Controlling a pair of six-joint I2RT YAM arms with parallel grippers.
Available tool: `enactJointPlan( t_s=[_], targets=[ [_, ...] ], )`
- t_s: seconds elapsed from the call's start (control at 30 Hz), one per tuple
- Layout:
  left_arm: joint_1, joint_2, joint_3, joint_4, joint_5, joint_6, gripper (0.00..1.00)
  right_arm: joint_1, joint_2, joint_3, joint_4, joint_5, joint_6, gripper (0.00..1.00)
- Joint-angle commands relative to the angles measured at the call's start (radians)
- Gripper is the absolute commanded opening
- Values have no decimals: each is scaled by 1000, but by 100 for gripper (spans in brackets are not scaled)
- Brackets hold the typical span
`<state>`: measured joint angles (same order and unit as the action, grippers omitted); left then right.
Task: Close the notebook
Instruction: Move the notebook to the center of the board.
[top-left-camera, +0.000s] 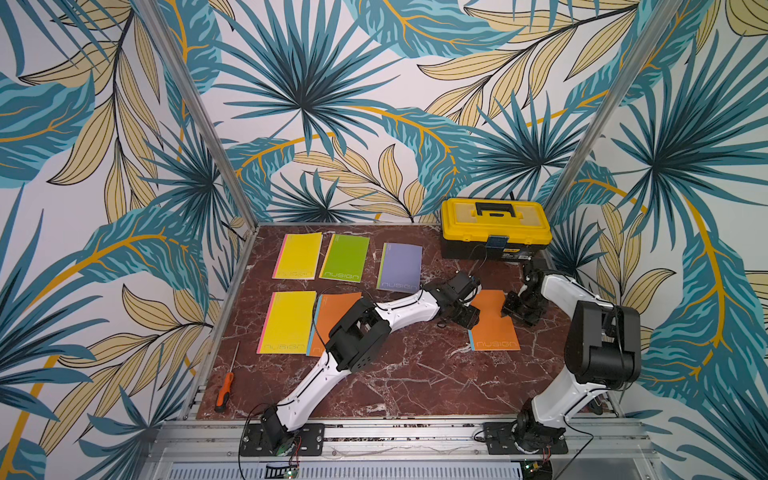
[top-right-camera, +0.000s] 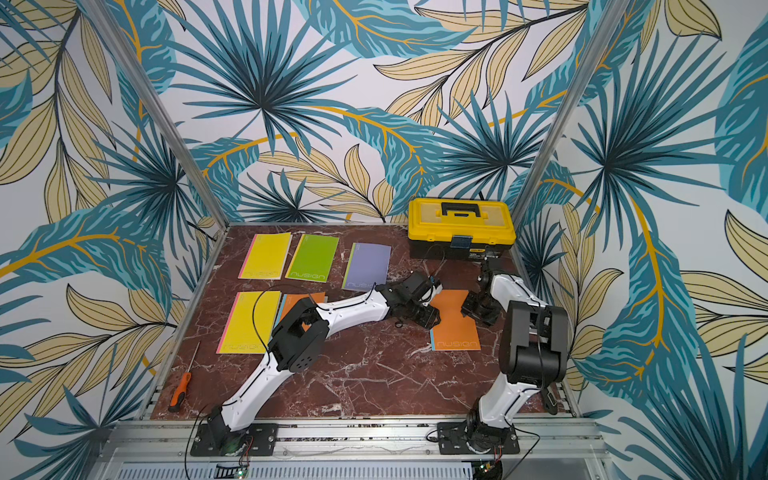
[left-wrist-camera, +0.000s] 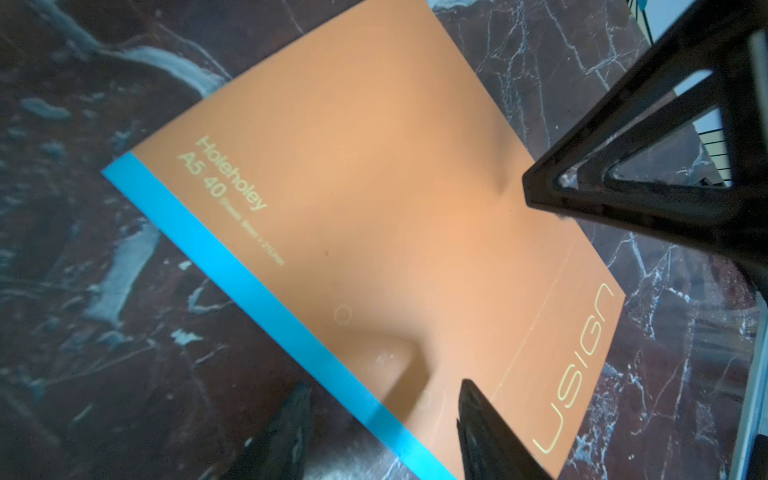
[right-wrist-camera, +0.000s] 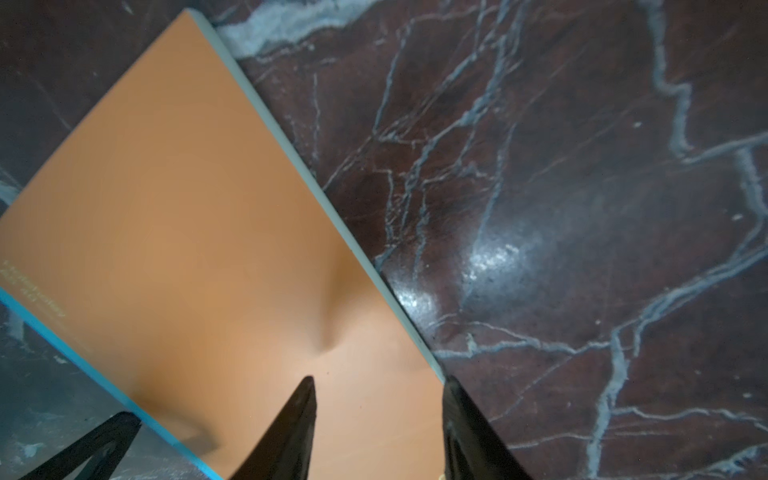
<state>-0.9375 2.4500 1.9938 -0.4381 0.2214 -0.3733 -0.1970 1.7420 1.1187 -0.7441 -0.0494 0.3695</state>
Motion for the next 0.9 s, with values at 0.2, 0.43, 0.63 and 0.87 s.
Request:
enactJointPlan(
  t_s=[0.2,0.43,0.63,0.87],
  targets=[
    [7,-16,-29,-72,-15,-6,58,-8,55,34,-1,31,-28,50],
    [8,-22,-27,-79,-1,-11,58,-7,90,42,3,21,-32,49],
    [9,-18,-26,-63,6,-32,58,-7,102,35,6,-23,-39,44],
    [11,-27,-27,-117,-33,-44,58,33,99,8,7,-47,-34,41]
  ],
)
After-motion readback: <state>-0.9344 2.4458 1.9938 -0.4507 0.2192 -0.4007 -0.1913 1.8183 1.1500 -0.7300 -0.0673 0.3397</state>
